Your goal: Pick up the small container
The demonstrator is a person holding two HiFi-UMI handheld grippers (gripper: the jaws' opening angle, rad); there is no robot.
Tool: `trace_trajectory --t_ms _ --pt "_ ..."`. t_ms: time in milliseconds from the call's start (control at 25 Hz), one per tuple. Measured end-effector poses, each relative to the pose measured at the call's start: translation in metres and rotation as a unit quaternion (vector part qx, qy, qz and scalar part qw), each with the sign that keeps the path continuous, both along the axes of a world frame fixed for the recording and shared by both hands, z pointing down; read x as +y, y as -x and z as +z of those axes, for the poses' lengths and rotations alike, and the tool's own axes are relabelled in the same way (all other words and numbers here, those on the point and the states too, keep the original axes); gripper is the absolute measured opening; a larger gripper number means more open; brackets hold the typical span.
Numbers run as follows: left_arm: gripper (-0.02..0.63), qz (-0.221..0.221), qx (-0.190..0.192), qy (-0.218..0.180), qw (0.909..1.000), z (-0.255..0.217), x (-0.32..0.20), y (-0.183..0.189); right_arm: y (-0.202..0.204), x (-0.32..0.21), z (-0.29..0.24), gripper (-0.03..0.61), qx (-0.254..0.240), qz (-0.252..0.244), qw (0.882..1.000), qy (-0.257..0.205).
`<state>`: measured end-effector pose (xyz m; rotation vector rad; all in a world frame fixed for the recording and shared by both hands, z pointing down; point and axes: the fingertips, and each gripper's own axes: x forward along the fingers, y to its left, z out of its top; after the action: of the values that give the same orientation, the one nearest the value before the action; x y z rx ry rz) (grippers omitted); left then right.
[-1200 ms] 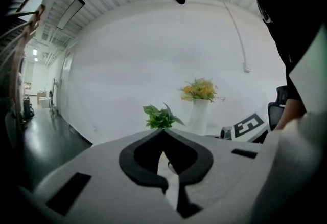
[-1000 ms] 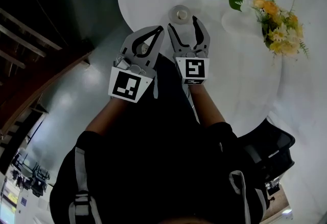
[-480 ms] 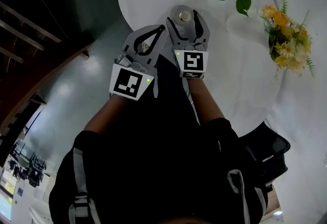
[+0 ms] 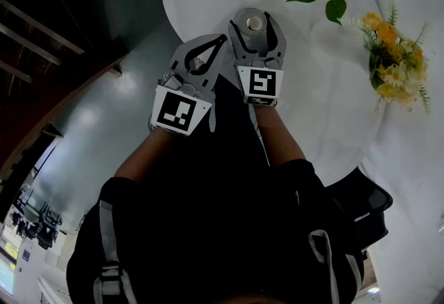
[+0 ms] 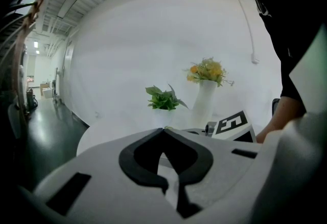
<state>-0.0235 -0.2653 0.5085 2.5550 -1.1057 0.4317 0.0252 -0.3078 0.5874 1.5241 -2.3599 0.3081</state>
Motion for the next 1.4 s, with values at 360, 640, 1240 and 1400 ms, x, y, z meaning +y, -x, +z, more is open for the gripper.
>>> trace_trajectory --t_ms 360,640,1240,1400 --pt "0.008 0.003 0.004 -0.005 1.0 -0.007 0.003 -0.002 -0.003 0.003 -0.007 0.333 -0.011 -0.002 1.0 0.006" --pt "0.008 0.004 0.009 -0.024 0.9997 -0.026 0.002 -0.003 -0.006 0.005 -0.047 0.333 -0.013 0.002 1.0 -0.011" --pt "0.008 -0.017 0.032 -0.123 0.9918 -0.111 -0.009 -0.001 -0.028 0.019 -0.182 0.333 -0.033 0.043 0.995 -0.081" --pt "0.008 -0.027 0.043 -0.135 0.9896 -0.132 -0.003 0.004 -0.034 0.03 -0.216 0.333 -0.033 0.053 0.993 -0.102"
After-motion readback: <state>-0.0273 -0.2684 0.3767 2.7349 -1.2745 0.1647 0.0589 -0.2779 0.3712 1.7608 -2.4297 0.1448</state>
